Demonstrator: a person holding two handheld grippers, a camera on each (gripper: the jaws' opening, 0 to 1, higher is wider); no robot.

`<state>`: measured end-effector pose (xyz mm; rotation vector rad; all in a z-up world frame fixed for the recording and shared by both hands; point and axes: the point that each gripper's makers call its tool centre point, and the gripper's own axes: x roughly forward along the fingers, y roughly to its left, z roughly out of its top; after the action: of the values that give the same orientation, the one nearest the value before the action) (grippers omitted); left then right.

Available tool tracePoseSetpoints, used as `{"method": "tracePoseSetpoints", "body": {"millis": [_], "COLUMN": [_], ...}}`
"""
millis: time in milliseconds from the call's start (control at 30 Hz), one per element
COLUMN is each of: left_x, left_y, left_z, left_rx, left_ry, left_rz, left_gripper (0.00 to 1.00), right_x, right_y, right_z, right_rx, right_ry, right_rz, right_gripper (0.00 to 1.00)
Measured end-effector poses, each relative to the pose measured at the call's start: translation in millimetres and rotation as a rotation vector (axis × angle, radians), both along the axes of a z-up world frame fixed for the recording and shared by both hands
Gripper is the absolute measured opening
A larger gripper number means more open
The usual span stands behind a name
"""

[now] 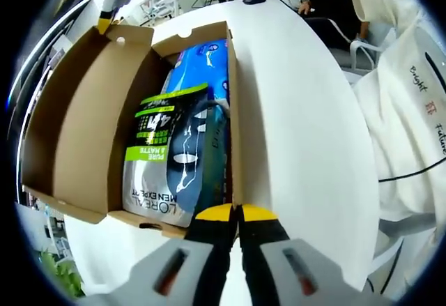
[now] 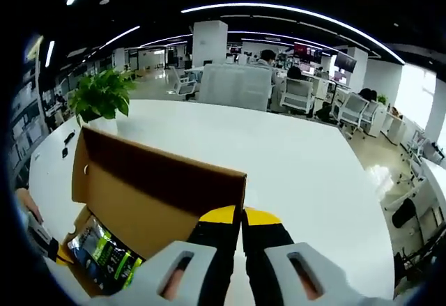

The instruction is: Operate the shoe box by opening the lid, removing the specified soft item, and placing it in the target area until the item is outside and the box remains undamaged.

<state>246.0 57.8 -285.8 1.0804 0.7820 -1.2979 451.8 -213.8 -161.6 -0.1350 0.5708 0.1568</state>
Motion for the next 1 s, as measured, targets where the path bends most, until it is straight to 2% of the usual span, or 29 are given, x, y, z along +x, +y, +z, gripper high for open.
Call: {"method": "tracePoseSetpoints", "body": {"millis": [100, 167, 200, 333, 467, 667, 767, 933, 1000], "left_x": [0.1, 0.8, 2.2, 3.3, 3.4, 1.0, 1.5, 1.8, 1.4], "left_y": [0.0, 0.2, 0.5, 0.9, 1.3, 1.7, 1.4, 1.0, 0.9], "left_z": [0.0, 0.2, 0.6, 0.8, 0.8, 0.7, 1.0, 1.3, 1.2], "left_rx": [0.001, 0.001, 0.003, 0.003, 0.003, 0.004, 0.004, 0.012, 0.021], "left_ry": [-0.004, -0.013, -0.016, -0.022, -0.025, -0.058, -0.066, -0.059, -0.059], "left_rz": [-0.001, -0.002, 0.001, 0.001, 0.003, -0.035, -0.03, -0.026, -0.028], "left_gripper": [0.02, 0.02, 0.02, 0.02, 0.02, 0.02, 0.02, 0.02, 0.03], "right_x": [0.3, 3.1, 8.2, 12.8, 14.1, 24.6, 27.8, 35.7, 41.6], "right_y": [1.9, 2.4, 3.5, 3.8, 4.2, 2.6, 1.0, -0.3, -0.7], "right_z": [-1.2, -3.4, -8.3, -12.7, -15.2, -21.1, -25.4, -29.4, -30.0], "right_rx": [-0.01, -0.042, -0.083, -0.117, -0.088, -0.11, -0.096, -0.076, -0.091], "right_ry": [-0.002, -0.011, -0.026, -0.042, -0.046, -0.045, -0.046, -0.055, -0.059], "right_rz": [-0.002, -0.004, -0.011, -0.008, -0.023, -0.02, -0.023, -0.028, -0.029], "right_gripper": [0.01, 0.01, 0.01, 0.01, 0.01, 0.01, 0.01, 0.01, 0.01]}}
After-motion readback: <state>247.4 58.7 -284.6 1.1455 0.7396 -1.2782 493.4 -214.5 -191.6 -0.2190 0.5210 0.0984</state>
